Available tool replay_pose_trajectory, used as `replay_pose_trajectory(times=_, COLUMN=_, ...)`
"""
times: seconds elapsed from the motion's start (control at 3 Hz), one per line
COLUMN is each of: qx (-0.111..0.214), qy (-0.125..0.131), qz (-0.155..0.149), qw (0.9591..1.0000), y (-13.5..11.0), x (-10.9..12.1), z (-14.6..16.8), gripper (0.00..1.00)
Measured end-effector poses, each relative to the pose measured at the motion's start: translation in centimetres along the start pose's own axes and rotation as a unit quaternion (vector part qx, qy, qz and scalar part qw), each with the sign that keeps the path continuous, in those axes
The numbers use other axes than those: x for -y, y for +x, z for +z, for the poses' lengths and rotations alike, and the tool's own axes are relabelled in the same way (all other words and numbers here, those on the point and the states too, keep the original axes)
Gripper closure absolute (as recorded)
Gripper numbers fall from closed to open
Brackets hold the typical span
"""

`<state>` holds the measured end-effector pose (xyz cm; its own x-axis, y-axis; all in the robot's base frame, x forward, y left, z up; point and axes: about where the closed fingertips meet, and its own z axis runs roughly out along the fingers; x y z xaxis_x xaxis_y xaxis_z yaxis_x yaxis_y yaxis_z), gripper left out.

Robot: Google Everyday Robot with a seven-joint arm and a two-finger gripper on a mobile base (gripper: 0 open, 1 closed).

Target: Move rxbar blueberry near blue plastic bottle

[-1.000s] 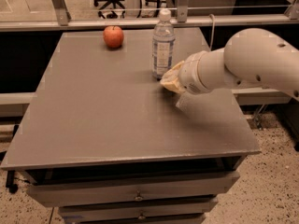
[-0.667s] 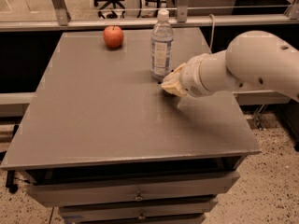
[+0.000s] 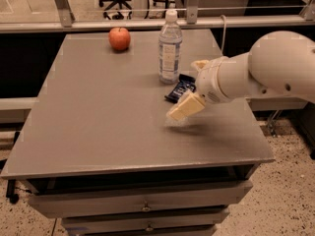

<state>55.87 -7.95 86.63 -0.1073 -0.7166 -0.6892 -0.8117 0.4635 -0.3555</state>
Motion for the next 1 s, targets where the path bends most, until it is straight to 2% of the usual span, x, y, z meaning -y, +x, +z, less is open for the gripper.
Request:
replay_pose_trajectory(times=0.33, qx=0.016, qy=0.029, qz=0.021, qw=0.9992, y=0.1, x=1.3, z=-2.9, gripper=0.0)
replay_pose_trajectory(times=0.67, qx=0.044, qy=0.078, qz=0.054, qw=0.9945, y=0.8, x=3.4, z=-7.9, gripper=0.0)
replay_pose_trajectory(times=1.0, qx=0.051, qy=0.088, qz=0.068, qw=0.9925, y=1.2, x=3.6, z=-9.1, gripper=0.0)
